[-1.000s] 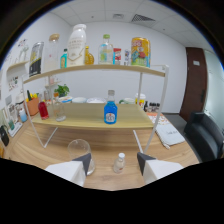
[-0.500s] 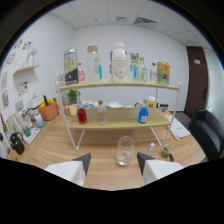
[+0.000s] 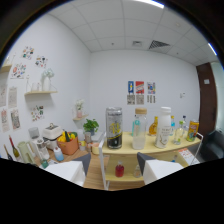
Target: Make me a cup of Mojito.
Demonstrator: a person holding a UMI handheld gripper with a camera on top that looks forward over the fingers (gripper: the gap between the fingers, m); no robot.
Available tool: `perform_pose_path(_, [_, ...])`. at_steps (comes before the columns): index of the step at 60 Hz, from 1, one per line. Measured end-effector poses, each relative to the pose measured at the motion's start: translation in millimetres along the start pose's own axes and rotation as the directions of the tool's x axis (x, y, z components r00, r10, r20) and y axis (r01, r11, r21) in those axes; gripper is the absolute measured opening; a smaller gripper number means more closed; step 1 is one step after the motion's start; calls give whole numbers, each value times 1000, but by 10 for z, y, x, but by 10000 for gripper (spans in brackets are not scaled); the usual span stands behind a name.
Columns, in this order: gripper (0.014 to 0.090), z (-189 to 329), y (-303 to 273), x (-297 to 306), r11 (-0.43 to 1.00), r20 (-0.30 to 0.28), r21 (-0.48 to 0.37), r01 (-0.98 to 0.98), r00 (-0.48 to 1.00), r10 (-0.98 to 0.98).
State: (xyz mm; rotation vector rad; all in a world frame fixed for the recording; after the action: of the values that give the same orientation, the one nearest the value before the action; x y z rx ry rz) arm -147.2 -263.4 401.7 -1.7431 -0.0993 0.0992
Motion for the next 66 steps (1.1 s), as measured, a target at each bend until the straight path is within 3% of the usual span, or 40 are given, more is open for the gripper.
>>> perform_pose_path(13, [859, 691, -346, -92, 998, -35, 56, 21, 999, -19])
perform_pose_path(29, [851, 1500, -395, -10, 999, -78, 34, 5, 997, -2])
perform_pose_path(36, [759, 1675, -378, 43, 1000, -85, 24, -5, 996, 7])
perform_pose_path(44, [542, 1721, -447, 89, 999, -104, 49, 20, 994, -15])
perform_pose_path(66, [514, 1543, -413, 36, 1000, -64, 11, -30, 997, 30])
